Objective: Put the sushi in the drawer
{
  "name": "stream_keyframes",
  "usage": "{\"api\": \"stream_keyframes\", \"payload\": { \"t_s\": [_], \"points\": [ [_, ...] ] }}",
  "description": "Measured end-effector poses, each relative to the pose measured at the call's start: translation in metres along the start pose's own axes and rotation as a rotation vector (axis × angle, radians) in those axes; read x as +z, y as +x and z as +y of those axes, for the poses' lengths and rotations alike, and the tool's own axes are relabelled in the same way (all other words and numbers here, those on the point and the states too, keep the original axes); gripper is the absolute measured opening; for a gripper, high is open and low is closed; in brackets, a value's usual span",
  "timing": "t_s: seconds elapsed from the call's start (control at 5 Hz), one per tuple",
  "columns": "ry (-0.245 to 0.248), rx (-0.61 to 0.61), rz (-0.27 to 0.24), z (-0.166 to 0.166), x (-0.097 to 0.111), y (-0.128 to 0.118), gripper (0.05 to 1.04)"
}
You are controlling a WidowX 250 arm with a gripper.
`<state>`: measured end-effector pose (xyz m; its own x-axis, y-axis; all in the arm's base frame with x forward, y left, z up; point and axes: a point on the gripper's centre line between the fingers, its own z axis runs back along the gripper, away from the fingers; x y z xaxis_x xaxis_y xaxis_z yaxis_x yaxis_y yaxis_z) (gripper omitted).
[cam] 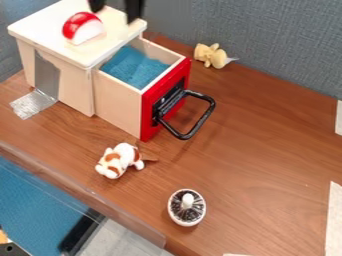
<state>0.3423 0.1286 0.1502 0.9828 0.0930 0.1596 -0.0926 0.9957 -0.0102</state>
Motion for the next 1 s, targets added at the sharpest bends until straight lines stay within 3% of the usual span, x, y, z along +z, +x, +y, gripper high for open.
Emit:
{"api": "stream_keyframes", "payload": {
  "t_s": [0.2,0.6,0.8,1.0],
  "points": [
    [-0.003,0.004,-0.01,0.012,0.007,-0.005,1.0],
    [0.038,-0.002,0.0,0.029,0.008,-0.01,1.0],
    [0.061,0.026,-0.002,0.037,0.001,-0.008,1.0],
    [0.059,0.046,0.057,0.04,-0.026,-0.009,1.0]
  ]
}}
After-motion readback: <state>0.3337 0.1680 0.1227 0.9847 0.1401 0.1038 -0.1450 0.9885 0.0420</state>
